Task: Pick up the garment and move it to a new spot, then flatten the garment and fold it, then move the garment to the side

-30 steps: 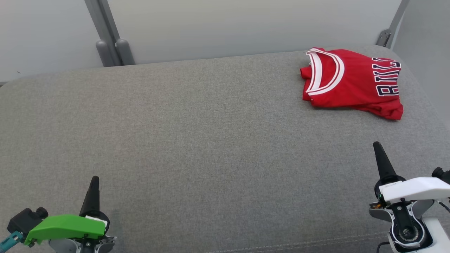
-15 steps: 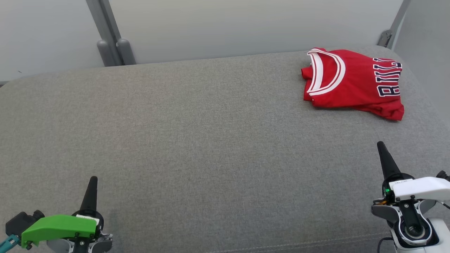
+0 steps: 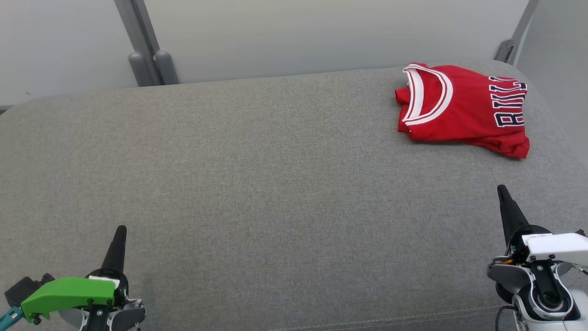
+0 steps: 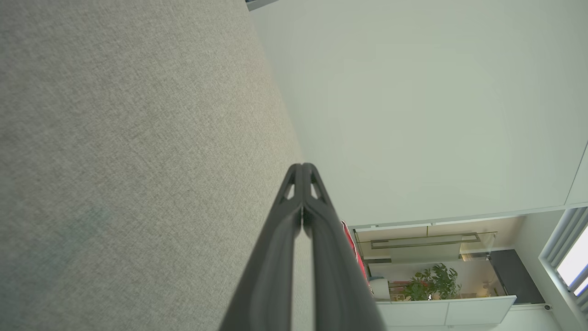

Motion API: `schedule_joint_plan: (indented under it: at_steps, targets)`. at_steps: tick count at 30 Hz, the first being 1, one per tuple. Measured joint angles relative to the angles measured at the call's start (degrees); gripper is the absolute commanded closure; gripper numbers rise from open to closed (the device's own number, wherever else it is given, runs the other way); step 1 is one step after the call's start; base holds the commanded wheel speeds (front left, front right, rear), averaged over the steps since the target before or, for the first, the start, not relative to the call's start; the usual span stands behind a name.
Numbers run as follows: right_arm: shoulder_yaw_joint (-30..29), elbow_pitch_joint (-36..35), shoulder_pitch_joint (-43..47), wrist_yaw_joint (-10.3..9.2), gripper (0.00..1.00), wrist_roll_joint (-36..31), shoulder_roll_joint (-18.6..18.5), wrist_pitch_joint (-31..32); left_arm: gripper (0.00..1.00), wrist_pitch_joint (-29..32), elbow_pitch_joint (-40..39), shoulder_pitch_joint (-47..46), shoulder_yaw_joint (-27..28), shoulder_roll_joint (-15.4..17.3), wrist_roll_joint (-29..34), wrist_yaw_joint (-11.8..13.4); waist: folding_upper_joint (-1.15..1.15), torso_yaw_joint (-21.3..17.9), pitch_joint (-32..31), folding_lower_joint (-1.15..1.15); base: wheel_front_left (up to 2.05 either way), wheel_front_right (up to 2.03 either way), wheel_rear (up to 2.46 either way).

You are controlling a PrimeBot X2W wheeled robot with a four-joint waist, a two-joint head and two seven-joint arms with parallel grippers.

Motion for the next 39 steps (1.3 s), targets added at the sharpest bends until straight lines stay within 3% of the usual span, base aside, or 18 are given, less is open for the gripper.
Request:
schedule_joint_plan:
  at_steps: [17, 39]
  targets:
    - [-2.89, 1.44, -0.97, 0.90, 1.00, 9.83, 1.22, 2.47, 1.00, 2.97, 0.66, -0.80, 1.52, -0.25, -9.60, 0.00, 0.00, 0.23, -0.02, 0.00, 0.00, 0.00, 0.00]
    - [-3.02, 1.78, -1.01, 0.90, 1.00, 10.57, 1.31, 2.54, 1.00, 2.97, 0.70, -0.86, 1.64, -0.33, -9.85, 0.00, 0.00, 0.23, -0.02, 0.00, 0.00, 0.00, 0.00]
